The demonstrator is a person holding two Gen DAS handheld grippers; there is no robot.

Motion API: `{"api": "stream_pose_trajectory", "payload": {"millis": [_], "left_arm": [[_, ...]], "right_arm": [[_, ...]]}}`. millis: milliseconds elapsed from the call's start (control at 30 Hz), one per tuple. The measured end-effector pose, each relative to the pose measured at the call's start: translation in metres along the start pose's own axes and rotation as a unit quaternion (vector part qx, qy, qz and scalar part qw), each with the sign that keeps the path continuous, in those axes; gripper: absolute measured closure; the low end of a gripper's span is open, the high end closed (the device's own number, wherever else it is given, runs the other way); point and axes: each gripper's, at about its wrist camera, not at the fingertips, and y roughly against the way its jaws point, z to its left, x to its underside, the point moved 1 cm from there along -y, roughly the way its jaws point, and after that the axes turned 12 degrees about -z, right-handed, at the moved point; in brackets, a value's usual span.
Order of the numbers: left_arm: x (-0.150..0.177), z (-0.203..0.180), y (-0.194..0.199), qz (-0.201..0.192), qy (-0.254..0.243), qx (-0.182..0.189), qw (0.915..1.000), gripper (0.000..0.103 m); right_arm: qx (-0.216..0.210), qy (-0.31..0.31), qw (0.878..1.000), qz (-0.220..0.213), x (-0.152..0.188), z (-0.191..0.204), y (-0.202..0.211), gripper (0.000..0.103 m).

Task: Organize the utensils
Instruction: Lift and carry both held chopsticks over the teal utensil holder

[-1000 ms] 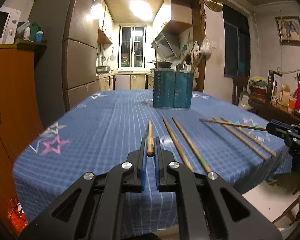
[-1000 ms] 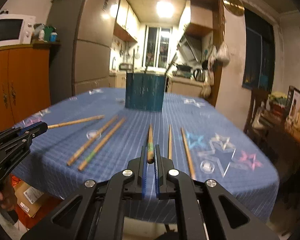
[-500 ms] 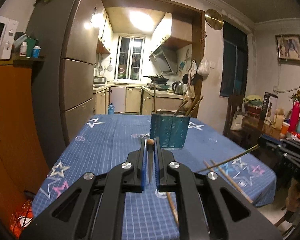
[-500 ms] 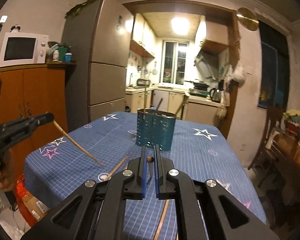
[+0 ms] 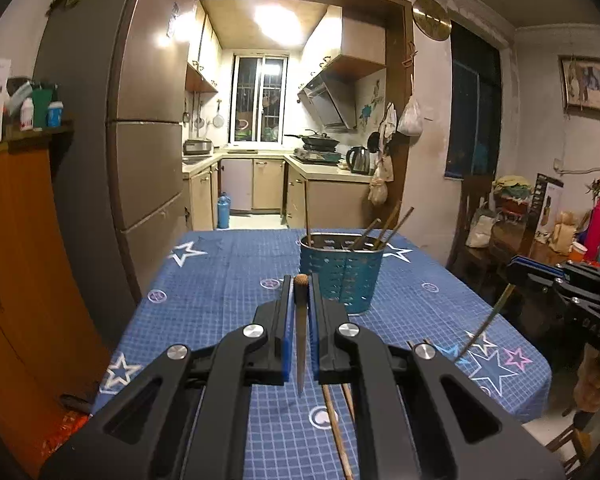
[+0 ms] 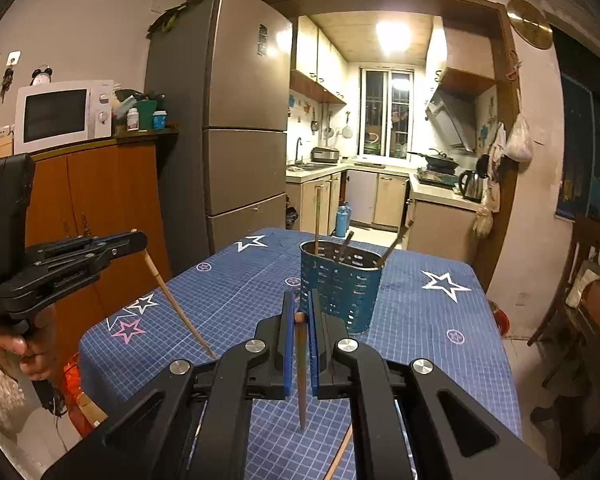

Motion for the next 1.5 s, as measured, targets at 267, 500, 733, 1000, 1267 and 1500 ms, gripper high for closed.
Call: {"api": "stream_pose_trajectory", "payload": {"millis": [267, 500, 733, 1000, 1267, 1500], "left_arm": [[-0.005, -0.007, -0.016, -0.002, -0.038, -0.055, 0.9978, 0.098], [-0.004, -0.004, -0.025, 0.003, -0.058, -0.096, 0.9937, 0.098], [-0.007, -0.003, -0.026, 0.000, -0.070, -0.118, 0.9906, 0.098], [-0.012, -0.008, -0.029, -0.014, -0.090, -0.133, 0.9869, 0.098], [-0.013, -0.016, -0.036, -0.017, -0.100, -0.134, 0.9857, 0.098], [-0.013, -0.018, -0.041, -0.015, -0.103, -0.131, 0.9859, 0.098]], "right_arm": [[-0.026, -0.019, 0.999, 0.007, -0.005, 0.003, -0.016, 0.095], [-0.034, -0.023, 0.999, 0.010, -0.003, 0.006, -0.024, 0.095], [-0.038, -0.018, 0.999, 0.006, -0.008, 0.011, -0.028, 0.095], [-0.044, -0.022, 0.999, 0.007, -0.017, 0.011, -0.037, 0.095], [-0.039, -0.027, 0.999, 0.006, -0.023, 0.005, -0.040, 0.095], [-0.034, -0.028, 0.999, 0.006, -0.022, 0.003, -0.039, 0.095]]}}
